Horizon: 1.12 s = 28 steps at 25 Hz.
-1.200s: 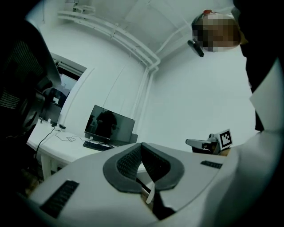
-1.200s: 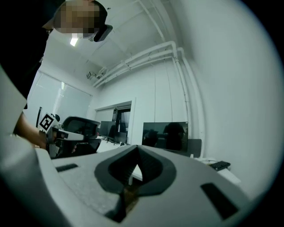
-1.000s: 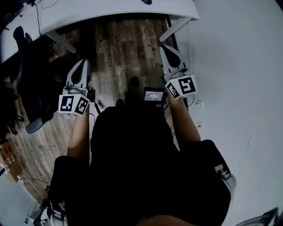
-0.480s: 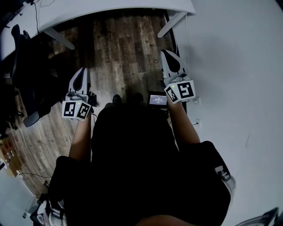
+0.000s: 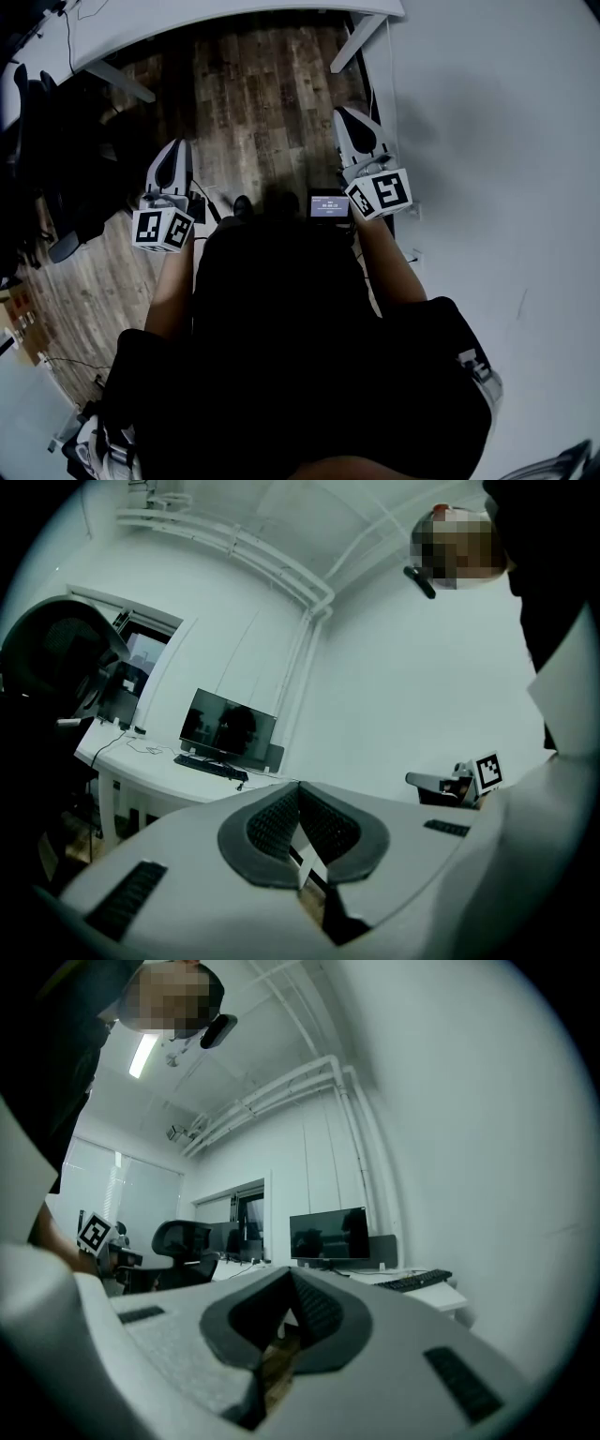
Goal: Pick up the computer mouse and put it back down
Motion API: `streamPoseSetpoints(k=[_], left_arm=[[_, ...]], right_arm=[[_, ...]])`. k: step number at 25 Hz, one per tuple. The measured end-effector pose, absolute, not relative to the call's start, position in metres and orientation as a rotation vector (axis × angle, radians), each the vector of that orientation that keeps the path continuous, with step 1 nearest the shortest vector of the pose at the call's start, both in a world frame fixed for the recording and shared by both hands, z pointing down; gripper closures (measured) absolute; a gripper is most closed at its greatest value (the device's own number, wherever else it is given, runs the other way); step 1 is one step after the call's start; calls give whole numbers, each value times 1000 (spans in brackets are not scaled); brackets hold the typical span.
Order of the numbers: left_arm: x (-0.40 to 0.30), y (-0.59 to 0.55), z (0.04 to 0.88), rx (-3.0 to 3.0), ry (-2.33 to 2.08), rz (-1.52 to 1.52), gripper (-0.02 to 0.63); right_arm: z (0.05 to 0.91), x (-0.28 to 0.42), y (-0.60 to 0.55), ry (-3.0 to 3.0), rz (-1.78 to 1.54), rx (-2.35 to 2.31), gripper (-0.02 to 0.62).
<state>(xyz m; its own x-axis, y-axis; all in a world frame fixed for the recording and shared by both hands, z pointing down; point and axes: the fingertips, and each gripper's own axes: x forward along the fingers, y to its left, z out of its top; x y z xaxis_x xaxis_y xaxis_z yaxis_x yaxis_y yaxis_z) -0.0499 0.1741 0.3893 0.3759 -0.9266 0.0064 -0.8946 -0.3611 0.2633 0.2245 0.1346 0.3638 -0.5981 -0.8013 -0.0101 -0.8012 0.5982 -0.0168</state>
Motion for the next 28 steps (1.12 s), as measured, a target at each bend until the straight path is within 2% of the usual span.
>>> streamPoseSetpoints(k=[28], left_arm=[[-27,177,386,2375,-1674,-181,611]], right_arm=[[375,246,118,2748,-92,-1349,592]])
